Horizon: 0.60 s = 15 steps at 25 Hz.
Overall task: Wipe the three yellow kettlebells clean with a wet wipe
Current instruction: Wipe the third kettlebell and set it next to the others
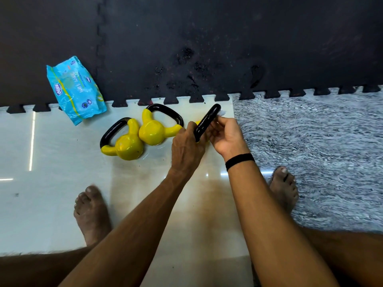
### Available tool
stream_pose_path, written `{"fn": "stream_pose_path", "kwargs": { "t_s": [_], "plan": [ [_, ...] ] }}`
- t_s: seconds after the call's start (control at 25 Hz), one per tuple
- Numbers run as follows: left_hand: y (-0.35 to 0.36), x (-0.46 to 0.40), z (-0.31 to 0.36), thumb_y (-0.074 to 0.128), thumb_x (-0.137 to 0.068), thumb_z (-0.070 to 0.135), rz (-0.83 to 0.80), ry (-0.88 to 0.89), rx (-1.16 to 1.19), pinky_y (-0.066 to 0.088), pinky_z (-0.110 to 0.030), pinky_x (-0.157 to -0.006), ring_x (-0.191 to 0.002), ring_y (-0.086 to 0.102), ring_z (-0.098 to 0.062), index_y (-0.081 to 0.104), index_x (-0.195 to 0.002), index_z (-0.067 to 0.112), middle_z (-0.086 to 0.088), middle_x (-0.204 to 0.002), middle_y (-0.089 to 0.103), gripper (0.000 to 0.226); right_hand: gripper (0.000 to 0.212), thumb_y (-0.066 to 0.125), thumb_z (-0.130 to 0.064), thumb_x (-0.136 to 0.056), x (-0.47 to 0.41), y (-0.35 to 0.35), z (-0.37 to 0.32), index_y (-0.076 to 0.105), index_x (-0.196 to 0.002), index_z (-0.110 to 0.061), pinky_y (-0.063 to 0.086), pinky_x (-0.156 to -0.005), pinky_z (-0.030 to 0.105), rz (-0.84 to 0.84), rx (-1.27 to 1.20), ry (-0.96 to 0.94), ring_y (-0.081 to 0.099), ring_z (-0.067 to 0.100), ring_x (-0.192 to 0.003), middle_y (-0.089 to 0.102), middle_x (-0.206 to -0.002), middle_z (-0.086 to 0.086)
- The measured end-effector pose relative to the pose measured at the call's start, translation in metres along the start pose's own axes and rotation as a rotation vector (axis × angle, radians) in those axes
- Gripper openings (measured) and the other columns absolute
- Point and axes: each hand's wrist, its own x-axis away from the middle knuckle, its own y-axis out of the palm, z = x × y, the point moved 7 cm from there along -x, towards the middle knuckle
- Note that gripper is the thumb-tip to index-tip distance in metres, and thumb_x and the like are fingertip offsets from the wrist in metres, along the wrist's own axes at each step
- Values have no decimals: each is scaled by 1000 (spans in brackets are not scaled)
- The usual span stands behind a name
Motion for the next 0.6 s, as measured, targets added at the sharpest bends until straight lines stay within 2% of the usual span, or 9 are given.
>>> {"fn": "stream_pose_path", "kwargs": {
  "t_s": [0.08, 0.2, 0.36, 0.48, 0.6],
  "plan": [
    [1, 1, -3, 63, -84, 24, -20, -19, 13, 44, -37, -56, -72, 60, -35, 54, -113, 8, -18, -81, 65, 34, 17, 47, -3, -87, 2, 0, 4, 64, -88, -4, 53, -51, 22, -41, 36, -12, 63, 18, -63, 67, -76, 10],
    [2, 2, -10, 63, -84, 24, -45, -29, -5, 48, -41, -66, -81, 60, -33, 42, -137, 12, -19, -94, 64, 59, 22, 44, 1, -83, 3, -5, 0, 63, -75, -7, 48, -46, 22, -81, 218, -94, 57, 16, -53, 62, -60, 6],
    [2, 6, -17, 66, -84, 24, -5, -36, 25, 48, -40, -72, -88, 61, -34, 46, -137, 10, -19, -100, 65, 58, 17, 47, -2, -78, 8, -13, -7, 62, -74, -9, 45, -48, 23, -199, 494, -80, 53, 17, -52, 58, -62, 7],
    [1, 9, -18, 66, -86, 31, 23, -53, 50, 46, -35, -76, -91, 62, -32, 52, -132, 7, -19, -102, 67, 54, 15, 47, -3, -76, 9, -28, -4, 62, -80, -4, 52, -55, 26, -170, 433, 6, 60, 18, -59, 62, -70, 8],
    [-1, 10, -17, 70, -84, 26, 47, -40, 52, 43, -29, -74, -91, 63, -31, 56, -128, 4, -18, -101, 68, 51, 17, 45, 1, -83, 7, -33, 5, 61, -87, 0, 56, -56, 28, -100, 264, 60, 62, 21, -61, 62, -72, 12]
  ]
}}
